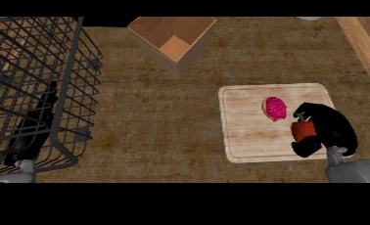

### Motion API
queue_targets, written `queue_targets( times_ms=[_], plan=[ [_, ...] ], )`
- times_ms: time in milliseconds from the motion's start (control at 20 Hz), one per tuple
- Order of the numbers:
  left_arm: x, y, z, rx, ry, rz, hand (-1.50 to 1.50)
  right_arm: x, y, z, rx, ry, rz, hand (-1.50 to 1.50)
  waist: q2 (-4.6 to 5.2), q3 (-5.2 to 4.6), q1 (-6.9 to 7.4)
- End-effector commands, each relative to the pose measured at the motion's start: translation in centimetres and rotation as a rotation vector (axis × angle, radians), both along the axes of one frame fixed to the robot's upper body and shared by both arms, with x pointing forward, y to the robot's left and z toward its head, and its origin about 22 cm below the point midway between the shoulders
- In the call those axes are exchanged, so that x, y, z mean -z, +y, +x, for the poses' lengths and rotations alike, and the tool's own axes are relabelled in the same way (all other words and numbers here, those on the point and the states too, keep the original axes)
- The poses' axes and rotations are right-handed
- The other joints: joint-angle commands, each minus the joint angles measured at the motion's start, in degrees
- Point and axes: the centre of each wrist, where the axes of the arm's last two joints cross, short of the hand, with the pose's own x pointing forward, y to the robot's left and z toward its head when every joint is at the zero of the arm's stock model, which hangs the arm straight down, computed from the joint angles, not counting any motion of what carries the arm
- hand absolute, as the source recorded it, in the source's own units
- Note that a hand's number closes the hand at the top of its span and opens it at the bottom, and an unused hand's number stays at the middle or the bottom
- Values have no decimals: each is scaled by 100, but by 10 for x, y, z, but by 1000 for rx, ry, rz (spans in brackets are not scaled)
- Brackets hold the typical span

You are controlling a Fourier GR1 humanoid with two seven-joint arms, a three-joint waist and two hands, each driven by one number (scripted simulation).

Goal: Pick the bell pepper from the cutting board and place it in the cardboard box

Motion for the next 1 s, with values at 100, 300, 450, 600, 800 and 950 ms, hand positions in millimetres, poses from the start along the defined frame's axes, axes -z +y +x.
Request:
queue_targets(
  times_ms=[100,300,450,600,800,950],
  plan=[
    [-6,-40,-9,67,-47,-108,0,-17,-7,8,-11,-126,-70,150,-61,54,-9],
    [-16,-43,20,100,-62,-92,0,-26,-5,46,-241,-159,-102,150,-1,65,126],
    [-13,-41,25,143,-70,-76,0,-55,-11,77,-417,-195,-124,150,91,73,387],
    [-14,-47,30,144,-73,-94,0,-70,-4,106,-472,-247,-171,150,73,67,371],
    [5,-52,11,110,-72,-112,0,-80,1,129,-476,-346,-117,150,16,60,229],
    [-9,-41,12,118,-63,-108,0,-96,5,138,-560,-427,25,150,-7,64,209]
  ],
)
